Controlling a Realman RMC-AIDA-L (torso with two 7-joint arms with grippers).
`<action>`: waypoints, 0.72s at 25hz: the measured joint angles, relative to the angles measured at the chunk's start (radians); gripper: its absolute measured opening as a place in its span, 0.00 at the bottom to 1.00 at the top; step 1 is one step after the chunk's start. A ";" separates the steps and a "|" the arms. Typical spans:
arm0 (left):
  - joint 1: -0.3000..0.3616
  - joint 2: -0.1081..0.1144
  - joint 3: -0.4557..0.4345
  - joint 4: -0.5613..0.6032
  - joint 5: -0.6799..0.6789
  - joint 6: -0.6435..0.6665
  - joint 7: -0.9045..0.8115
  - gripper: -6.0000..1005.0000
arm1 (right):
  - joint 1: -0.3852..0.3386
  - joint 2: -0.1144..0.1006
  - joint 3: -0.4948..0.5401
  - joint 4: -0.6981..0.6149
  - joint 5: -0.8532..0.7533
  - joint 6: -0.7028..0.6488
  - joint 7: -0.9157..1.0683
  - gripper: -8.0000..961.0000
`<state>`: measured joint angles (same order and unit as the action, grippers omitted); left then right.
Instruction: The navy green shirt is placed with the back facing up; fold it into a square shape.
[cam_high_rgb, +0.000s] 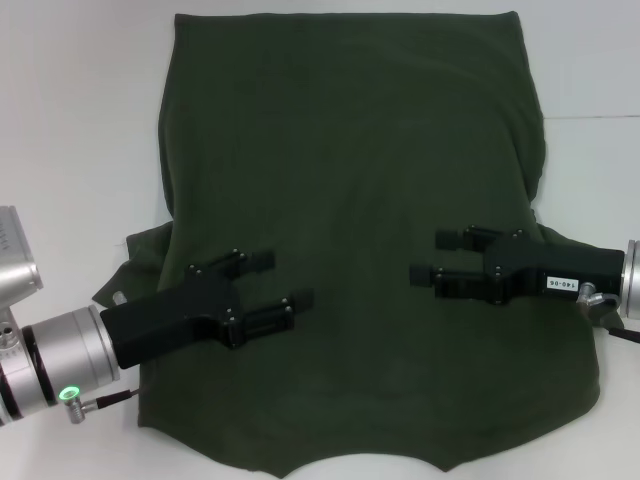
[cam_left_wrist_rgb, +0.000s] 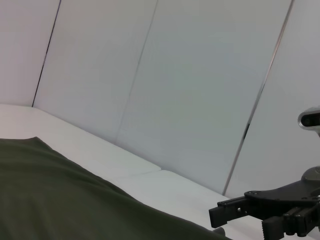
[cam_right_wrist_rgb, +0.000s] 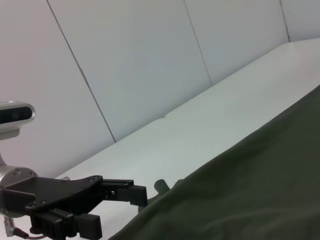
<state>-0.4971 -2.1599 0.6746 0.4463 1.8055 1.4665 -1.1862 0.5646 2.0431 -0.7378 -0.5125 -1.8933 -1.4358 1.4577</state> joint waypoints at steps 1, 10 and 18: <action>0.000 0.000 0.000 0.000 -0.001 0.000 0.000 0.84 | 0.000 0.000 0.000 -0.001 0.000 0.000 0.003 0.93; 0.000 0.000 -0.002 0.000 0.000 0.000 -0.001 0.84 | 0.000 0.000 0.000 -0.003 0.003 0.000 0.007 0.93; 0.000 0.001 -0.021 0.003 -0.003 -0.038 -0.039 0.83 | 0.000 0.001 0.001 -0.003 0.005 -0.005 0.008 0.93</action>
<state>-0.4969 -2.1586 0.6535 0.4488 1.8023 1.4286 -1.2257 0.5645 2.0444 -0.7364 -0.5155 -1.8881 -1.4409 1.4659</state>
